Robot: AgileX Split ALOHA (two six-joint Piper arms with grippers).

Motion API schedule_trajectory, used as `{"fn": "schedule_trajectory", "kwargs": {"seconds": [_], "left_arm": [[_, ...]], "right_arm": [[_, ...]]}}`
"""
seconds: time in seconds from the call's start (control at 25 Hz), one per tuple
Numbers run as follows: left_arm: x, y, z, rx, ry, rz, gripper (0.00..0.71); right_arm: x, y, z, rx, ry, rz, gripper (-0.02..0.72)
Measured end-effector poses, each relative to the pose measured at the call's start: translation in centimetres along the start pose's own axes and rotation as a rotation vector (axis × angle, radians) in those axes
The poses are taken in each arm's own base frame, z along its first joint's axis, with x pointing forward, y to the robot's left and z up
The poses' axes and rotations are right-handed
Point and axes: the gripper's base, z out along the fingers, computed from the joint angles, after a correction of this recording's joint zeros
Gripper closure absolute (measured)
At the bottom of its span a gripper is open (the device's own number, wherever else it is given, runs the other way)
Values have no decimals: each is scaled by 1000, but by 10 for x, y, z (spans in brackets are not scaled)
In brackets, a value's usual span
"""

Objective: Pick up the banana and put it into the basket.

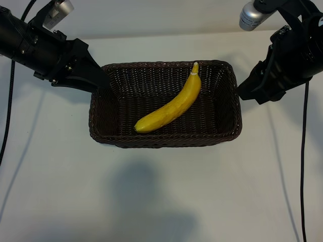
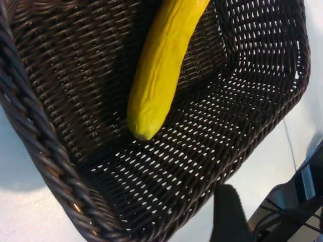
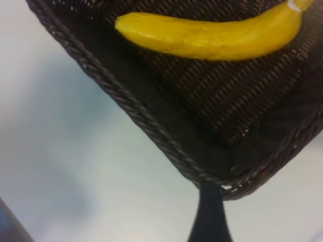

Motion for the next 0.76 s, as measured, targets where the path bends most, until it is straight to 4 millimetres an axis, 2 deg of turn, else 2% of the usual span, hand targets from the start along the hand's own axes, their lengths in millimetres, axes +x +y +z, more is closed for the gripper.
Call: {"fn": "schedule_trajectory", "kwargs": {"seconds": [0.76], "left_arm": [[0,0,0,0,0,0,243]], "right_arm": [[-3,0,0,-3,-34,17,156]]}}
